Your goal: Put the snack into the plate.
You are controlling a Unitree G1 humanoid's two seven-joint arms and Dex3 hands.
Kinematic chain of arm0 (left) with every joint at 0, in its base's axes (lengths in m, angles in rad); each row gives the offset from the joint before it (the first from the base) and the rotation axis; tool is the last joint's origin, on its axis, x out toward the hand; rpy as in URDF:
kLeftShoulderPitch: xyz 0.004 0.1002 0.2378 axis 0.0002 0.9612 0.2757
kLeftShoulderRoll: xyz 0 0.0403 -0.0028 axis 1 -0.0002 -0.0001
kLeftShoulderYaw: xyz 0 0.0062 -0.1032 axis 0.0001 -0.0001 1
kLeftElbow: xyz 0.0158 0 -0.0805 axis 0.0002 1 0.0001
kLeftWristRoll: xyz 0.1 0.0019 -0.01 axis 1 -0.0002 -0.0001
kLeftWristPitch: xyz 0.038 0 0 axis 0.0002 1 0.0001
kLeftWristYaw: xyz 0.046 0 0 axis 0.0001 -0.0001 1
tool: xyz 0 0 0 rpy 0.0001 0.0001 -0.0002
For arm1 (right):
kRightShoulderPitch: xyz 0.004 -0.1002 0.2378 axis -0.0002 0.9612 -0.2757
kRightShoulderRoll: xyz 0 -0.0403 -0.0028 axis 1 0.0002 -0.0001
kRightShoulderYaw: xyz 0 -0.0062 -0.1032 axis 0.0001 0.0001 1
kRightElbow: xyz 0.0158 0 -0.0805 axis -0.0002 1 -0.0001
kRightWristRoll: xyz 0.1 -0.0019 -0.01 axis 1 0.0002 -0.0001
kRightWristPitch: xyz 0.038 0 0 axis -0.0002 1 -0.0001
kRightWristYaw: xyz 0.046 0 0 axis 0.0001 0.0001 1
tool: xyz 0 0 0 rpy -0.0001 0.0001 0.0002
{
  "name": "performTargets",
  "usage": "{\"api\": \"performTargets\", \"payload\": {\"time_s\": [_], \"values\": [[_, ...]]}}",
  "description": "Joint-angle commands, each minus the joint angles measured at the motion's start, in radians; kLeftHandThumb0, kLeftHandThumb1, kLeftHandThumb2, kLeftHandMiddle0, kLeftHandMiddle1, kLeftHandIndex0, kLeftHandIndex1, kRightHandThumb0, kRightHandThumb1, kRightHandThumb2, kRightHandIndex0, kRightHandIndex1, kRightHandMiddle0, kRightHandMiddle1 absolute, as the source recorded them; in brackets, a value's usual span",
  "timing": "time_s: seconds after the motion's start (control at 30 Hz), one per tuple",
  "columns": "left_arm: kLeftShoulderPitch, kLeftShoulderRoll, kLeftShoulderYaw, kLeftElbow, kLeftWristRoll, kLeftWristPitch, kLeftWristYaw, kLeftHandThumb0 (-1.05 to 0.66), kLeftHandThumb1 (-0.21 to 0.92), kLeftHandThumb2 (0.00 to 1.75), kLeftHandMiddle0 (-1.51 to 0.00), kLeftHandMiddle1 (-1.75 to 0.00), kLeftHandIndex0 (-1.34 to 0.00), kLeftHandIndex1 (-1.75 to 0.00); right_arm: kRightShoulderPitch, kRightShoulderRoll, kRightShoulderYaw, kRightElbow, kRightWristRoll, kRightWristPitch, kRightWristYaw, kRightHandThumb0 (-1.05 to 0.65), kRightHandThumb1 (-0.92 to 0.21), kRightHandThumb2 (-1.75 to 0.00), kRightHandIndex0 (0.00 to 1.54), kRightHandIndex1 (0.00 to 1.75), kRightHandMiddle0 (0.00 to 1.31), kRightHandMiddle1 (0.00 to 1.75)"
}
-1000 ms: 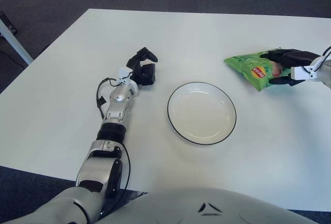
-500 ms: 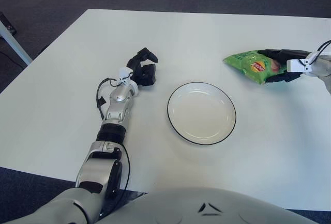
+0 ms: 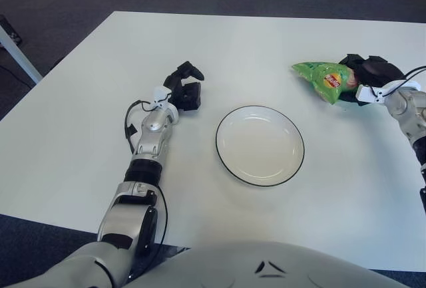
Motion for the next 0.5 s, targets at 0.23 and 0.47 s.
{"api": "performTargets", "payload": {"time_s": [0.23, 0.47], "values": [[0.076, -0.019, -0.001, 0.036, 0.007, 0.003, 0.013, -0.44, 0.44, 1.16, -1.09, -1.75, -0.51, -1.75, 0.067, 0.044, -0.040, 0.013, 0.031, -0.038, -0.157, 0.00, 0.02, -1.61, 0.91, 1.50, 0.68, 1.75], [0.071, -0.020, -0.001, 0.040, 0.007, 0.007, 0.016, -0.44, 0.43, 1.17, -1.09, -1.75, -0.52, -1.75, 0.118, 0.048, -0.096, -0.156, 0.076, 0.000, -0.126, 0.00, -0.05, -1.58, 0.84, 1.62, 0.60, 1.75]]}}
